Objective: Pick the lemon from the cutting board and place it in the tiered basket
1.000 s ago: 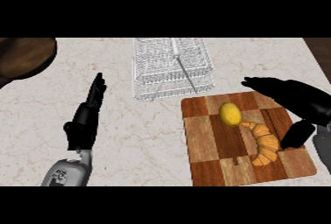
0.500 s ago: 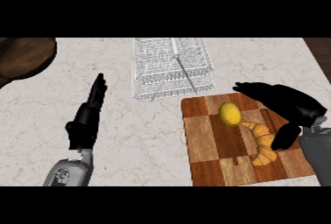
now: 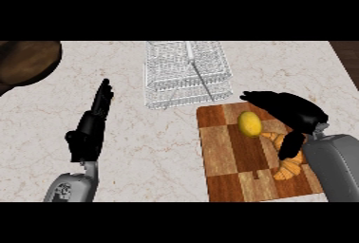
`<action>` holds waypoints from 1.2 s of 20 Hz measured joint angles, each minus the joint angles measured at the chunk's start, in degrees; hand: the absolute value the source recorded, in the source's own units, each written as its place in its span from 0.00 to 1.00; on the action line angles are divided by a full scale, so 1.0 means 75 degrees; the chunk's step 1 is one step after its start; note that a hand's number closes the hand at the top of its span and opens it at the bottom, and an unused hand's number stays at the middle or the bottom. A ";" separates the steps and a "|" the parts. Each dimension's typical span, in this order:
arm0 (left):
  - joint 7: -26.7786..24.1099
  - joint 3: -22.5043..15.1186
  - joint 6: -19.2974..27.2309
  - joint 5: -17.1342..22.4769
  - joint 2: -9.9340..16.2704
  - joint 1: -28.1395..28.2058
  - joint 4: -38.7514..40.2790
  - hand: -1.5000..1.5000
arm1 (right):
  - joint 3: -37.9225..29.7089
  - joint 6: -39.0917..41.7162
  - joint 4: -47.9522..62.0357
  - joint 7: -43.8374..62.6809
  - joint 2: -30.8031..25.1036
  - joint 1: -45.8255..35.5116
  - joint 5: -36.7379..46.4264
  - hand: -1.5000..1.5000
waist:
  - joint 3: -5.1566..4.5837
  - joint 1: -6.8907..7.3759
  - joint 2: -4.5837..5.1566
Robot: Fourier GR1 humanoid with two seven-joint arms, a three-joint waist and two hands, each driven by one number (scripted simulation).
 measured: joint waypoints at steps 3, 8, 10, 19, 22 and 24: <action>0.0014 -0.0048 0.0022 -0.0103 -0.0091 -0.0021 -0.0034 0.50 | 0.0016 -0.0198 0.0328 -0.0042 0.0142 -0.0064 0.0199 0.00 | 0.0001 0.0000 0.0001; -0.0086 -0.0138 0.0025 -0.0200 -0.0178 0.0213 -0.0113 0.50 | -0.0056 -0.0345 0.0715 -0.0165 0.0327 -0.0200 0.0374 0.00 | -0.0001 0.0002 -0.0001; -0.0067 -0.0037 -0.0045 -0.0170 -0.0165 0.0128 -0.0063 0.50 | -0.0096 -0.0343 0.0839 -0.0222 0.0385 -0.0275 0.0423 0.00 | 0.0000 -0.0001 0.0000; 0.0091 0.0105 -0.0193 -0.0204 -0.0168 0.0043 -0.0158 0.50 | -0.0179 -0.0594 0.1197 -0.0333 0.0700 -0.0255 0.0627 0.00 | 0.0000 0.0001 -0.0001; 0.0037 0.0051 -0.0076 -0.0360 -0.0270 0.0046 -0.0110 0.50 | -0.0192 -0.0815 0.1184 -0.0454 0.0773 0.0006 0.0650 0.00 | -0.0001 -0.0008 -0.0003; -0.0024 0.0109 -0.0156 -0.0303 -0.0222 0.0137 -0.0156 0.50 | -0.0259 -0.1072 0.1537 -0.0510 0.0885 -0.0115 0.0691 1.00 | 0.0001 0.0003 0.0001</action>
